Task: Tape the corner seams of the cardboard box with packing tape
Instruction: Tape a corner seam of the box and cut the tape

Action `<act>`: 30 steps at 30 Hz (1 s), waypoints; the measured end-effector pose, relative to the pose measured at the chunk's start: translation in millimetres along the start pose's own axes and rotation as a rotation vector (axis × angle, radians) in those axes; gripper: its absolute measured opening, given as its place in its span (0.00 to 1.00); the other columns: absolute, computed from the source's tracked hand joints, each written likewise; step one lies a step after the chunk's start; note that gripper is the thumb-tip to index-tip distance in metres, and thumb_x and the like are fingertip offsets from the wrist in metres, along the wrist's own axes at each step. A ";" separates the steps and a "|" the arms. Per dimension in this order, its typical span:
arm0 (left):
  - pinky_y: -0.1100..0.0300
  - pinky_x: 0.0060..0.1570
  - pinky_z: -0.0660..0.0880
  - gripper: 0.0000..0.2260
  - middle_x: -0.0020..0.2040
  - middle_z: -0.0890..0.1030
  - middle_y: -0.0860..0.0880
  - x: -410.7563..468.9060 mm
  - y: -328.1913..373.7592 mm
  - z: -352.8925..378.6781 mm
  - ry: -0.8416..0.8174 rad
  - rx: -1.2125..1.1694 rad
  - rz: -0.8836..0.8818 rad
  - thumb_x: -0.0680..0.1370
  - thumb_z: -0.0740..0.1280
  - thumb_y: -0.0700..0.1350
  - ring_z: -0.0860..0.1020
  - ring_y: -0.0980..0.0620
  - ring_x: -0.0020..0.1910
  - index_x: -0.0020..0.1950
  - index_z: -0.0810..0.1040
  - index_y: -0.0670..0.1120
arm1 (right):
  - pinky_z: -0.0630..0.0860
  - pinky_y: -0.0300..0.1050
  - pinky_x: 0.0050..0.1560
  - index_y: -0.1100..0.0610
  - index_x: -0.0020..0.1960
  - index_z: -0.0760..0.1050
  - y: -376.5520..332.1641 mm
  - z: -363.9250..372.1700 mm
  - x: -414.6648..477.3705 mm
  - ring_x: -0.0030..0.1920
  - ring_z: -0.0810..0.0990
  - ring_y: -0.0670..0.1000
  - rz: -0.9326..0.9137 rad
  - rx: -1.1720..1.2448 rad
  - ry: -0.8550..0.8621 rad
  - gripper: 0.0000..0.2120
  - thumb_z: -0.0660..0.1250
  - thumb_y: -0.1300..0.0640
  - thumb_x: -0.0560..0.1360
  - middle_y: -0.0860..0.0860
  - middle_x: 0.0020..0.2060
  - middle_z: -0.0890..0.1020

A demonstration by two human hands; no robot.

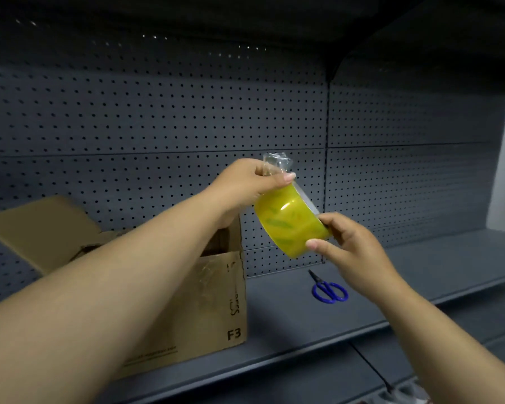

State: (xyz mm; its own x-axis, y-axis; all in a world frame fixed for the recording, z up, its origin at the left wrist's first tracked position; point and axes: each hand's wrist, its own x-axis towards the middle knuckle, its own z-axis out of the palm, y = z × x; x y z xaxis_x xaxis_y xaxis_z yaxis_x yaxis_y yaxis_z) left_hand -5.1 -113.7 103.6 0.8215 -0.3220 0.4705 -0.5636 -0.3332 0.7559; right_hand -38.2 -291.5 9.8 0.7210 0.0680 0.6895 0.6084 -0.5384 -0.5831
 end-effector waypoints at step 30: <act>0.62 0.35 0.72 0.09 0.32 0.79 0.49 -100.6 82.9 84.0 0.382 0.007 0.135 0.78 0.63 0.45 0.74 0.58 0.31 0.40 0.74 0.43 | 0.75 0.40 0.46 0.52 0.45 0.75 -46.1 -85.7 -103.3 0.40 0.77 0.42 0.135 0.524 -0.136 0.03 0.65 0.59 0.74 0.46 0.40 0.81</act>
State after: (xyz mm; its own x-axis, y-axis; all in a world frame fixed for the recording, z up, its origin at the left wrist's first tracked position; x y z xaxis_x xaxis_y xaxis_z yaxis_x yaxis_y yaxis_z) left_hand -141.8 -183.4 80.7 0.7121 -0.0114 0.7020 -0.6683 -0.3173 0.6728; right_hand -169.2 -345.7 2.2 0.8193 0.1539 0.5523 0.5660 -0.0630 -0.8220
